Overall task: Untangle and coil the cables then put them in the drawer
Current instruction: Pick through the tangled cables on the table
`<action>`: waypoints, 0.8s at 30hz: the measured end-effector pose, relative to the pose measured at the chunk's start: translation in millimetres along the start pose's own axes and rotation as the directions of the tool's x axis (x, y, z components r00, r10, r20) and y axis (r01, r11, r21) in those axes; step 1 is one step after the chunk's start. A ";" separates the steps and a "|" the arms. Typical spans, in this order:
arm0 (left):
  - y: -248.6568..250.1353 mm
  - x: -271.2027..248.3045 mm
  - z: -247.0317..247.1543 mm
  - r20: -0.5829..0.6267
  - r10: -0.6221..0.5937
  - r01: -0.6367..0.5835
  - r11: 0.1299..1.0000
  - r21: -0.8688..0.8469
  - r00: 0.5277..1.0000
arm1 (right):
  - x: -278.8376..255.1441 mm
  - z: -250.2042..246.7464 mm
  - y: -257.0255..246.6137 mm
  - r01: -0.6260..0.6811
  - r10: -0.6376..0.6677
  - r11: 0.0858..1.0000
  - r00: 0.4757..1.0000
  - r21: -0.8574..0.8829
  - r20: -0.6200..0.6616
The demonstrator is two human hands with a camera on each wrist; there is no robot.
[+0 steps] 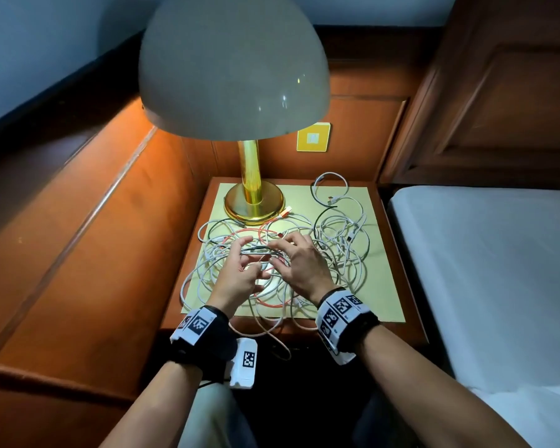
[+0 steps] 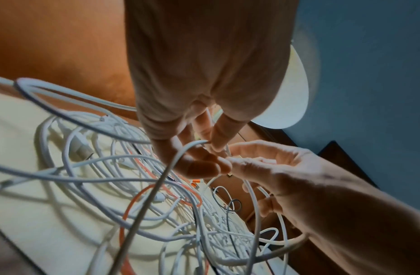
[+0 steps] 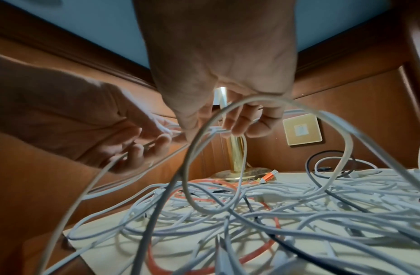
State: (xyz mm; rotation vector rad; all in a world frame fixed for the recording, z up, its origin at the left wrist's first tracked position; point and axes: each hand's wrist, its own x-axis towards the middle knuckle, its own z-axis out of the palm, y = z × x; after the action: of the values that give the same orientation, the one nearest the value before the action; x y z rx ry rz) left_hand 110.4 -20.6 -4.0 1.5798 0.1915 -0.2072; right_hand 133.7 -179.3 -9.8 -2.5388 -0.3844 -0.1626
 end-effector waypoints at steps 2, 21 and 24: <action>-0.4 -0.1 -0.8 -0.017 0.012 -0.012 1.000 0.020 1.000 | 1.3 2.7 -0.3 0.018 -0.018 1.000 1.000 -0.016 -0.017; -1.1 -28.9 -17.4 -0.016 0.073 -0.071 0.994 0.088 0.997 | 25.7 -31.1 17.5 -0.150 0.212 0.918 0.968 0.367 -0.133; 2.7 -33.4 -21.2 -0.042 0.067 -0.066 0.998 0.026 0.997 | 14.0 -49.7 20.1 -0.182 0.254 0.910 0.955 0.374 -0.154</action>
State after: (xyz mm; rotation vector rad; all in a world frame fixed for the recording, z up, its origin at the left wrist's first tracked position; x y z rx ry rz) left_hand 78.9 0.8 7.4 1.6131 0.1705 -0.1243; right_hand 151.4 -219.3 24.2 -2.1612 -0.0395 -0.2365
